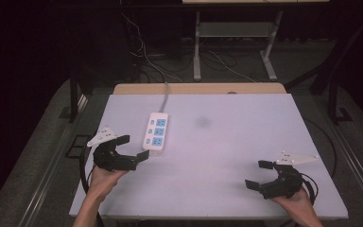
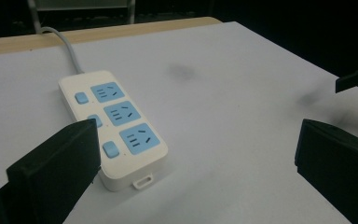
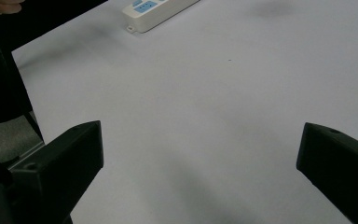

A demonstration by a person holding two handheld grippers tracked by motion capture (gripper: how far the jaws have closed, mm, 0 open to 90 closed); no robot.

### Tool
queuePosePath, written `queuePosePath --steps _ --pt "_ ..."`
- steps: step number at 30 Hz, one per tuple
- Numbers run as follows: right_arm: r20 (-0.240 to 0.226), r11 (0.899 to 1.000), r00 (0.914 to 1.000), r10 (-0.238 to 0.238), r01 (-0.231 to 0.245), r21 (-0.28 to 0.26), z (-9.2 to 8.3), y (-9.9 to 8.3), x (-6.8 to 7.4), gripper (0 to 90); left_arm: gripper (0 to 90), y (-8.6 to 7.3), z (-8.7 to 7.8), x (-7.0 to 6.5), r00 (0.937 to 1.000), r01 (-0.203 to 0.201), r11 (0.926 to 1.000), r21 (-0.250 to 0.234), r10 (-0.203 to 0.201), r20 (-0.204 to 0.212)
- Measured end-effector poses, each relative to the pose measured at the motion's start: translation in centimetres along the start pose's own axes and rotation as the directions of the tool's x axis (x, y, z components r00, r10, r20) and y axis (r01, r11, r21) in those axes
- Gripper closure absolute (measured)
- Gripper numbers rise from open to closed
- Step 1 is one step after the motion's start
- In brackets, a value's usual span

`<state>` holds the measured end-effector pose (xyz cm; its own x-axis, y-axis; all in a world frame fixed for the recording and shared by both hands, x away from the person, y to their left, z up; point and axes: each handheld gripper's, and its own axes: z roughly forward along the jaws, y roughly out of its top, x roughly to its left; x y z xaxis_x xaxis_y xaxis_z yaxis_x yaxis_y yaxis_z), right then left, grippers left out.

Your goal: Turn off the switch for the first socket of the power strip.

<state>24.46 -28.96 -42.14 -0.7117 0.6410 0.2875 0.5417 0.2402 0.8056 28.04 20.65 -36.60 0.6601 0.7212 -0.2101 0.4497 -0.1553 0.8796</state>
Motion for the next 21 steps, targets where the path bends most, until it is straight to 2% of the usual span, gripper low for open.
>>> queuePosePath --steps 10,14,21 --pt "0.002 1.0 1.0 0.002 -0.002 -0.003 -0.1 0.0 0.0 0.3 0.0 -2.0 -0.4 -1.6 0.9999 -0.012 0.9999 -0.011 0.012 0.009" --pt "0.002 1.0 1.0 0.002 -0.002 -0.004 0.0 0.0 0.0 0.3 0.0 -3.0 -0.4 -2.2 0.9997 -0.012 0.9999 0.0 0.012 0.022" --pt "0.001 1.0 1.0 0.004 -0.004 -0.005 0.0 0.0 0.0 0.3 0.0 -4.6 -0.3 -2.6 0.9988 -0.005 1.0 -0.004 0.005 0.048"
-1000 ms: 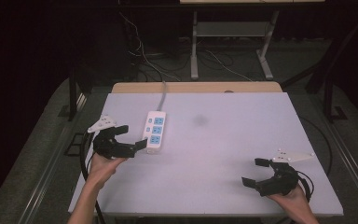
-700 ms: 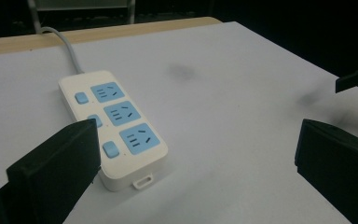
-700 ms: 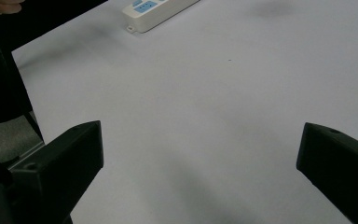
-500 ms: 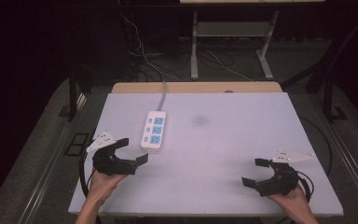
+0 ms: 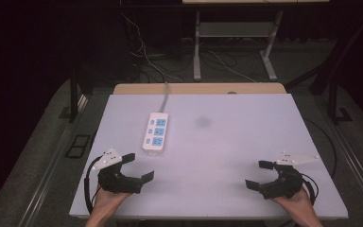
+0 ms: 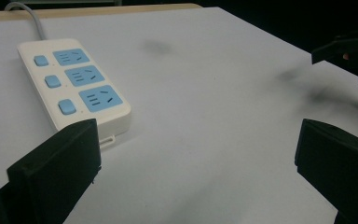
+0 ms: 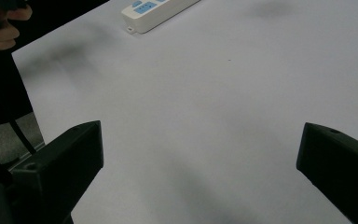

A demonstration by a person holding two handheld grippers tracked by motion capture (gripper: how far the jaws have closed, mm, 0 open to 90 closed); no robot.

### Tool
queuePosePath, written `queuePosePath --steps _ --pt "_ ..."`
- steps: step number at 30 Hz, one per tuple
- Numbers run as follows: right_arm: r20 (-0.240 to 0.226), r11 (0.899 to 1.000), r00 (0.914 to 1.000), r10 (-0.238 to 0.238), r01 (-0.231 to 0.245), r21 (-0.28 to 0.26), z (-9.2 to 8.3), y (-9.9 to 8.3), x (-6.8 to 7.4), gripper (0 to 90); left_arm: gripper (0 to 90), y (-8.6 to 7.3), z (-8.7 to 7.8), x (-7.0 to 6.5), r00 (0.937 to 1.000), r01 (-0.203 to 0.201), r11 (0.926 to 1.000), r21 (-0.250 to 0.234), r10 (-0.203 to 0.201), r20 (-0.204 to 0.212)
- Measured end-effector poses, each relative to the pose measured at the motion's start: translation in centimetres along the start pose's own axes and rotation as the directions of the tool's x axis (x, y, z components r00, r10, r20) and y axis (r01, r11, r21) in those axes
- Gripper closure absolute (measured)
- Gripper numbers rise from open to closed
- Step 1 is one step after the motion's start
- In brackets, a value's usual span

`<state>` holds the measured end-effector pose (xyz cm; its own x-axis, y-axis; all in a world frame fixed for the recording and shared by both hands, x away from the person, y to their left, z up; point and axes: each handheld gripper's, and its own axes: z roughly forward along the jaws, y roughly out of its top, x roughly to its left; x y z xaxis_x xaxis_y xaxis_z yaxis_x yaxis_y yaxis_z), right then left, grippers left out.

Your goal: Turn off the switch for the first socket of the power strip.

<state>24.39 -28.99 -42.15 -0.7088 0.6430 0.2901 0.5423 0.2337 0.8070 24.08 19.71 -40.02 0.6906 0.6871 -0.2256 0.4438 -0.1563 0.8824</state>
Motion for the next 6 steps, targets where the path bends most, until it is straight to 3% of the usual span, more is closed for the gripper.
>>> queuePosePath --steps 6 --pt "0.0 1.0 1.0 0.004 -0.004 0.002 0.1 0.0 0.0 0.3 0.0 -1.3 0.5 -0.1 0.9999 0.008 0.9998 0.02 -0.008 0.015"
